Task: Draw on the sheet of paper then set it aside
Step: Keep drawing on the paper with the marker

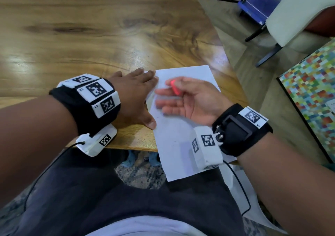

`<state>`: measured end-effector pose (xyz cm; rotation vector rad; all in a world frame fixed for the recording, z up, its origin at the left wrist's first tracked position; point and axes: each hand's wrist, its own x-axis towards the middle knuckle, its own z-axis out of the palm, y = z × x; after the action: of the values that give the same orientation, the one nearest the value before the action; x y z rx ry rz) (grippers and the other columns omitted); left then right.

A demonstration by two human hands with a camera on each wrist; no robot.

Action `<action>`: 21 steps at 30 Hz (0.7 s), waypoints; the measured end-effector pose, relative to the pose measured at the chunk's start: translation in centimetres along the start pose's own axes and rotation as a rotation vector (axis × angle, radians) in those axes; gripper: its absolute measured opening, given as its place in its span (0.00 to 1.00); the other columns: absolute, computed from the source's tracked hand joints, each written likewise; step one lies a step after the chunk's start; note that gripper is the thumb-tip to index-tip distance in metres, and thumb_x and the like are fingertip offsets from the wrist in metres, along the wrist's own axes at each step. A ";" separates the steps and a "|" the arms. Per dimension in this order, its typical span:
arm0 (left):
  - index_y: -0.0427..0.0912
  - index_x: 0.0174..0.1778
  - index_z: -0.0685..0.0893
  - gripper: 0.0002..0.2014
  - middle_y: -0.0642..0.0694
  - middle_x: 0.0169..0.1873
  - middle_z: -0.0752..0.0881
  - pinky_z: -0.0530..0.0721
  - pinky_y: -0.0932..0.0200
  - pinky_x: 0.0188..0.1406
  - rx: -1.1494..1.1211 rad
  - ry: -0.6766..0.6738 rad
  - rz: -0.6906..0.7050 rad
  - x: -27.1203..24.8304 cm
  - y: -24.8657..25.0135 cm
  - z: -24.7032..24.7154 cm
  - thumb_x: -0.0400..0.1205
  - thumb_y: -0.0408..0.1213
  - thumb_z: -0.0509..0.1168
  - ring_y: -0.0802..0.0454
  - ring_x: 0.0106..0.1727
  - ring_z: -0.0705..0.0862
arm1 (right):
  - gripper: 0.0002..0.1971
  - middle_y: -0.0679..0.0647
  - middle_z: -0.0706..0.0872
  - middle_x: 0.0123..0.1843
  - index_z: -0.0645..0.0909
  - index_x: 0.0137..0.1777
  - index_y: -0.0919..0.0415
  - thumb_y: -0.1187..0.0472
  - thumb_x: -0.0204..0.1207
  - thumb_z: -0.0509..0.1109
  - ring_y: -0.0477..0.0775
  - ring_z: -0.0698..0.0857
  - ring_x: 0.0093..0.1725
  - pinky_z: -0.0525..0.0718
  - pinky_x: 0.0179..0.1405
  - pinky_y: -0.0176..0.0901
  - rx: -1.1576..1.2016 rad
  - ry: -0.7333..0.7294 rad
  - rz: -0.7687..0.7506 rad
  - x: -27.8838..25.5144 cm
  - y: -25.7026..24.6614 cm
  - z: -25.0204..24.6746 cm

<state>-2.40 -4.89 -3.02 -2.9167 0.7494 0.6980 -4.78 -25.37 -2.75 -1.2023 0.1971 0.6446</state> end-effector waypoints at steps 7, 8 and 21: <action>0.50 0.90 0.37 0.71 0.54 0.89 0.33 0.51 0.32 0.86 0.017 -0.044 0.006 0.6 -0.1 -0.3 0.62 0.80 0.69 0.51 0.89 0.35 | 0.08 0.66 0.87 0.63 0.80 0.58 0.61 0.62 0.86 0.60 0.66 0.89 0.60 0.84 0.63 0.59 0.105 0.333 -0.268 -0.1 -1.4 -0.8; 0.50 0.90 0.37 0.72 0.53 0.89 0.33 0.51 0.32 0.86 0.020 -0.048 0.011 0.7 -0.2 -0.3 0.61 0.81 0.70 0.50 0.89 0.35 | 0.08 0.68 0.86 0.65 0.79 0.58 0.61 0.62 0.86 0.59 0.69 0.88 0.61 0.84 0.63 0.61 0.111 0.237 -0.214 -0.7 -1.1 -0.7; 0.47 0.90 0.45 0.67 0.50 0.90 0.41 0.53 0.33 0.86 0.043 0.061 0.010 1.2 0.4 0.1 0.63 0.83 0.63 0.48 0.90 0.43 | 0.10 0.70 0.79 0.74 0.80 0.55 0.63 0.61 0.87 0.57 0.73 0.77 0.73 0.72 0.73 0.69 0.151 -0.114 0.021 -7.7 3.5 -0.4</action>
<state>-1.67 -5.75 -3.67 -2.9093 0.7755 0.5887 -12.84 -27.73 -2.05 -1.0169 0.1596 0.7019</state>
